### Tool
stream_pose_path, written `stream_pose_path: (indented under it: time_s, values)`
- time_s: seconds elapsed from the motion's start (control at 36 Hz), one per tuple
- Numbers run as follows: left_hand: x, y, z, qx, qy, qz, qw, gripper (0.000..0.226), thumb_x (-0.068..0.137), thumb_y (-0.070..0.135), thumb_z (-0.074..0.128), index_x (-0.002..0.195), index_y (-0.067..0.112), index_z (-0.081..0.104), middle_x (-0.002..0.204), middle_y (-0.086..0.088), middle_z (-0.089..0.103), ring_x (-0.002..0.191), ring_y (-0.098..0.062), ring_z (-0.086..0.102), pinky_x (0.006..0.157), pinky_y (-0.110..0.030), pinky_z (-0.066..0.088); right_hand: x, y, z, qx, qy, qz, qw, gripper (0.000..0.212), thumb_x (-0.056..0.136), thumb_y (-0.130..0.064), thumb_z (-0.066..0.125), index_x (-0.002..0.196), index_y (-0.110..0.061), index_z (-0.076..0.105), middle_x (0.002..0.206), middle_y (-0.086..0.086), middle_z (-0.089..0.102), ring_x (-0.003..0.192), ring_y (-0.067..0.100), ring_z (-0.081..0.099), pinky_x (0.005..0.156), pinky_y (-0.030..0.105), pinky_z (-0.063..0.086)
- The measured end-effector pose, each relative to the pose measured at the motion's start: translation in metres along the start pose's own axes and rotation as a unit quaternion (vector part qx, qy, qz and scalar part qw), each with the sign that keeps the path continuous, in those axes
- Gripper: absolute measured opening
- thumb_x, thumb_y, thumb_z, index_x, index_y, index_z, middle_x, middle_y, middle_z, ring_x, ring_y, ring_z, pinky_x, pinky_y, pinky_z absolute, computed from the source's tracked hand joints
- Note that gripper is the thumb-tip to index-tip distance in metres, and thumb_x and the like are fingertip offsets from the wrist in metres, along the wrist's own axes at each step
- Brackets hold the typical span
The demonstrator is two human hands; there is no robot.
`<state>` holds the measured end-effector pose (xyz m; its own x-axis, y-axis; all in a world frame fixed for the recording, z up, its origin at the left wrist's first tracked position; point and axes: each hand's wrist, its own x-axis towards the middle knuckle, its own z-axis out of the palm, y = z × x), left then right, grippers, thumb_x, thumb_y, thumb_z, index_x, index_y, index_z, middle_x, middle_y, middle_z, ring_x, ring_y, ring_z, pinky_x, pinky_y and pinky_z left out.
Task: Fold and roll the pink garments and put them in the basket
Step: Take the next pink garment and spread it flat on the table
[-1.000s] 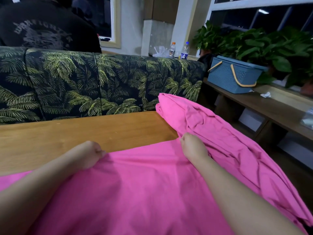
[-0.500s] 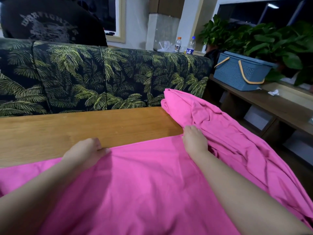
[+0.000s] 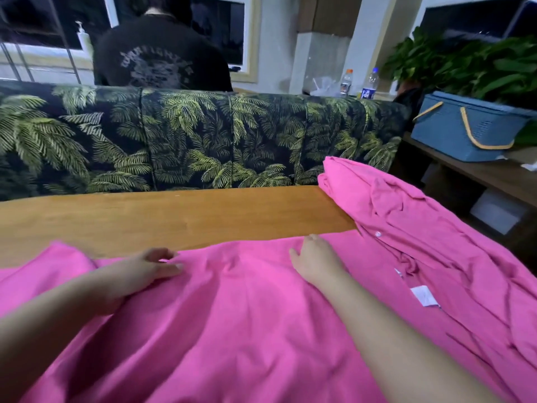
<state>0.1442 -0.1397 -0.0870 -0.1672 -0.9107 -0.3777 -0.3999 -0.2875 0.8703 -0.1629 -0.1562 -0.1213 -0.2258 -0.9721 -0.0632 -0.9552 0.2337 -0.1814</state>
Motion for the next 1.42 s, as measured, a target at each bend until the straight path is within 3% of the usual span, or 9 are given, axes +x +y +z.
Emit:
stream_pose_path:
  time_s: [0.08,0.22,0.44,0.56,0.72,0.86,1.0,1.14,1.42]
  values:
    - [0.005,-0.002,0.006,-0.045,-0.022,-0.022,0.999,0.005,0.09,0.002,0.059,0.094,0.005,0.06,0.068,-0.014,0.07,0.05,-0.022,0.065,0.044,-0.027,0.054,-0.009,-0.003,0.014,-0.001,0.021,0.014,1.0,0.061,0.101,-0.038,0.031,0.149,-0.001,0.024,0.158,0.013,0.02,0.146,0.027,0.016,0.119,0.039,0.014]
    - [0.009,-0.001,-0.014,0.02,0.038,-0.012,0.999,0.05,0.054,0.006,0.075,0.1,0.014,0.059,0.084,-0.014,0.061,0.067,-0.025,0.056,0.062,-0.028,0.047,-0.015,-0.002,0.018,-0.009,0.023,0.018,1.0,0.064,0.101,-0.043,0.023,0.154,-0.008,0.011,0.162,0.005,0.006,0.149,0.021,0.003,0.12,0.039,0.003]
    - [0.041,-0.009,-0.024,0.26,0.123,0.126,0.949,0.027,0.078,0.004,0.074,0.094,0.019,0.058,0.092,-0.005,0.049,0.074,-0.019,0.052,0.06,-0.02,0.038,-0.016,0.001,0.017,-0.008,0.028,0.014,0.999,0.067,0.099,-0.047,0.025,0.154,-0.011,0.013,0.162,0.002,0.007,0.149,0.017,0.004,0.121,0.037,0.005]
    - [0.05,-0.029,-0.03,0.297,0.172,0.167,0.924,0.025,0.082,-0.003,0.063,0.104,0.009,0.065,0.1,-0.011,0.048,0.098,-0.03,0.054,0.088,-0.026,0.037,-0.016,0.002,0.017,-0.005,0.032,0.016,0.999,0.071,0.097,-0.052,0.027,0.154,-0.012,0.014,0.162,0.001,0.008,0.149,0.016,0.004,0.121,0.036,0.005]
    - [0.028,-0.045,-0.064,0.313,0.224,0.188,0.904,0.017,0.091,0.006,0.059,0.107,0.005,0.065,0.103,-0.016,0.066,0.094,-0.033,0.063,0.079,-0.033,0.044,-0.02,-0.002,0.015,-0.004,0.055,0.025,0.998,0.079,0.091,-0.063,0.036,0.152,-0.016,0.02,0.162,0.001,0.009,0.148,0.019,0.003,0.12,0.041,0.007]
    - [0.006,-0.082,-0.106,0.393,0.176,0.172,0.886,0.036,0.087,-0.003,0.058,0.117,0.013,0.066,0.116,-0.008,0.067,0.109,-0.028,0.06,0.092,-0.039,0.047,-0.03,-0.029,0.002,-0.075,0.125,-0.068,0.987,0.059,0.091,-0.034,0.053,0.146,-0.021,0.034,0.156,0.004,0.023,0.145,0.021,0.013,0.118,0.046,0.009]
    - [0.005,-0.101,-0.119,0.392,0.171,0.171,0.887,0.043,0.091,0.004,0.052,0.127,0.026,0.061,0.128,-0.002,0.061,0.119,-0.025,0.054,0.097,-0.043,0.045,-0.051,-0.099,0.005,0.01,0.094,-0.224,0.97,0.039,0.094,-0.019,0.047,0.132,-0.021,0.052,0.138,-0.005,0.045,0.131,0.015,0.034,0.106,0.03,0.027]
    - [0.004,-0.075,-0.101,0.505,0.11,0.149,0.843,0.058,0.082,0.065,0.018,0.123,0.044,0.054,0.127,0.024,0.045,0.129,-0.01,0.036,0.103,-0.038,0.03,-0.06,-0.169,0.027,0.104,0.048,-0.26,0.959,0.036,0.097,-0.022,0.042,0.132,-0.015,0.051,0.137,0.001,0.049,0.126,0.019,0.041,0.108,0.032,0.031]
    - [-0.021,-0.088,-0.147,0.56,0.266,0.139,0.772,0.023,0.098,0.039,0.045,0.104,0.022,0.059,0.11,0.005,0.063,0.109,-0.018,0.056,0.088,-0.035,0.028,-0.066,-0.178,0.052,0.018,-0.008,-0.224,0.974,0.056,0.102,-0.037,0.025,0.154,-0.021,0.015,0.161,-0.005,0.01,0.148,0.013,0.004,0.121,0.036,0.001]
